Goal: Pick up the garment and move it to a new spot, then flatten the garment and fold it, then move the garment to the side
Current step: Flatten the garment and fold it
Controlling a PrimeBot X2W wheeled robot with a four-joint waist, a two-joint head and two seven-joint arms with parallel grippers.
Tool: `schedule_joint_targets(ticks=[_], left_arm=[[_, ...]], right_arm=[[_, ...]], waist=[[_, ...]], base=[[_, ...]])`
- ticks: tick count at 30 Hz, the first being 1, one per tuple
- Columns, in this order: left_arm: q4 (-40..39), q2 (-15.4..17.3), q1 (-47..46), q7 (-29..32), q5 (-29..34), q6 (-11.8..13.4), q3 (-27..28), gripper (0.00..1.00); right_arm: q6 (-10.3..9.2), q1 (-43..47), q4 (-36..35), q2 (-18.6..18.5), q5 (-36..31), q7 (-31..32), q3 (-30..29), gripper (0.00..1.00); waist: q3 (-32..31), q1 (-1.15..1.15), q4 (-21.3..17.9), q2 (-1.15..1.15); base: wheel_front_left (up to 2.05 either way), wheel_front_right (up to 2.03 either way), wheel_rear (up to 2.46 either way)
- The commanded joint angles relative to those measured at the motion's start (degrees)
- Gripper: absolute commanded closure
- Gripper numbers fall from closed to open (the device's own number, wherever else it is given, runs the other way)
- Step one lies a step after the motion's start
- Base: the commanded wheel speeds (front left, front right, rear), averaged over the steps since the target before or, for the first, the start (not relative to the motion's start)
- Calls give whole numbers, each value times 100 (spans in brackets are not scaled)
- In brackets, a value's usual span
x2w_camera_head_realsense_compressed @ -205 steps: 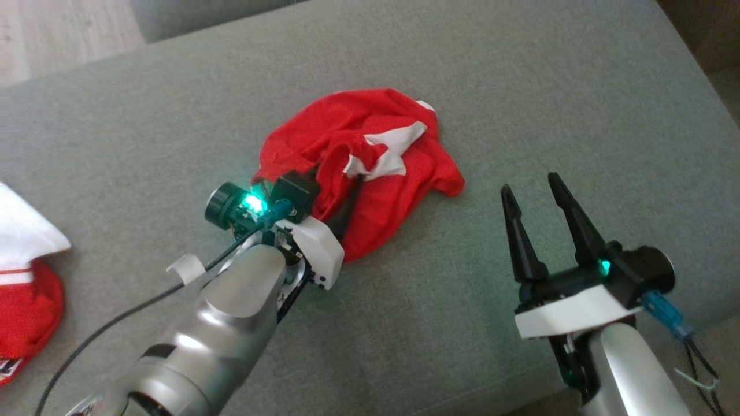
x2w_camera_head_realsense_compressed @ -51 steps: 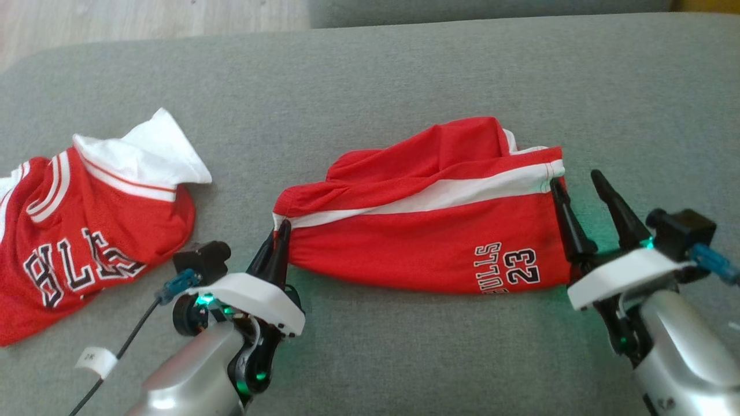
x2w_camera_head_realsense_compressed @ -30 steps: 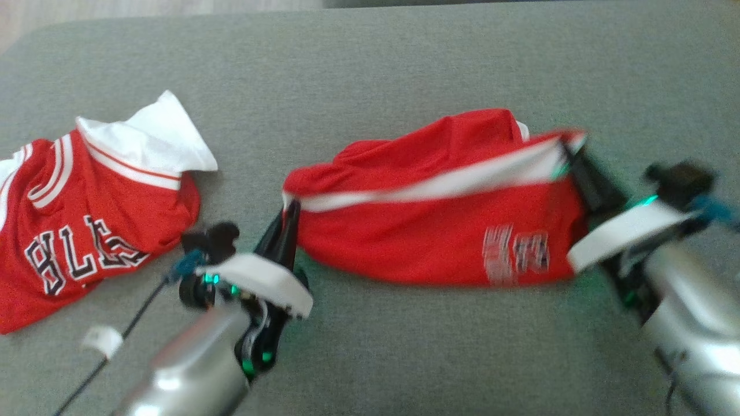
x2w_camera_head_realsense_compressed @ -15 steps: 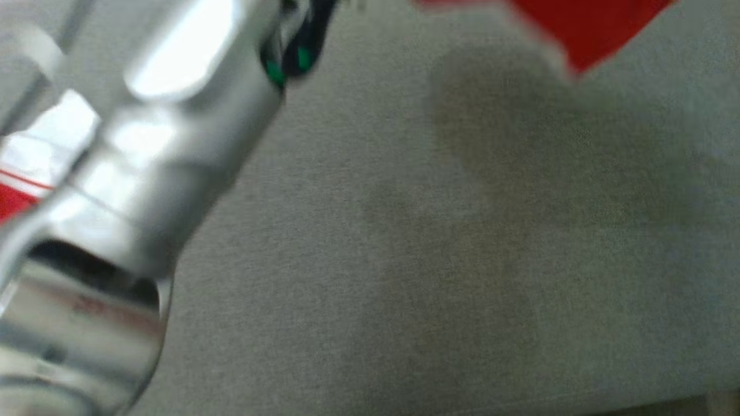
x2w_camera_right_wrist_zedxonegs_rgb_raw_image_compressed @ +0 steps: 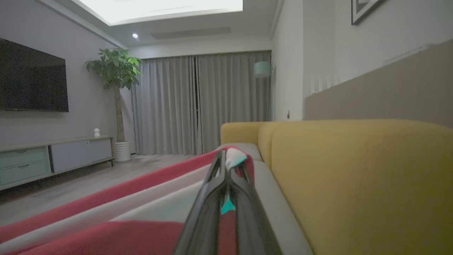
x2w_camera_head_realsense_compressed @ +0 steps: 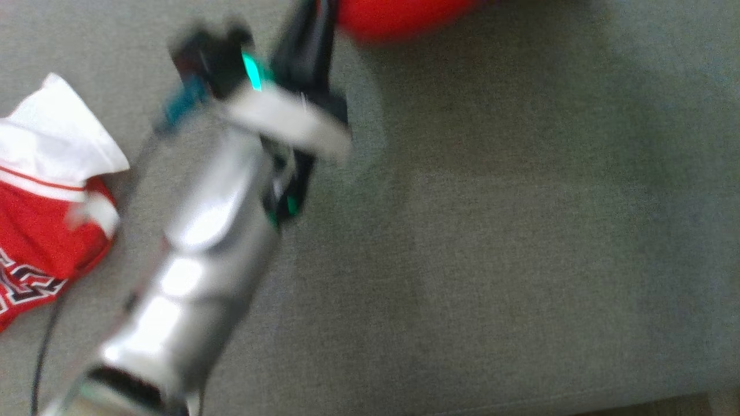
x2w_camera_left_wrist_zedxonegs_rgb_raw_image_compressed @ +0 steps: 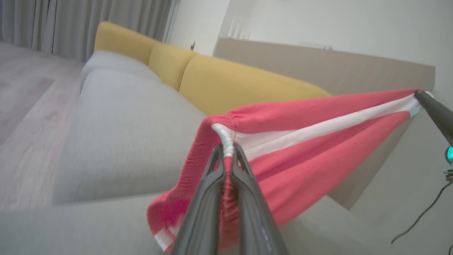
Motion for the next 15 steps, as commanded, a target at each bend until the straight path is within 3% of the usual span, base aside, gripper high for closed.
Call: schedule_joint_targets(ticks=[1,7,15], left_arm=[[-320,151,157,-23,70,-28,70,100],[-1066,532,2221,-23,219,-31,-263,100],[-1341,766,4388,-23,406,-31,-350,100]], right_arm=[[-5,445,-320,-8,7,-6,-103,100],[-5,2536,-937,382,162,212,-127,100],[-5,5102,-2159,544,455,1322,-384,100]], waist=[[-133,-1,69,0],[-669,-1,-14,0],[-1335,-1,-12,0]], base=[[0,0,0],[0,0,0],[0,0,0]])
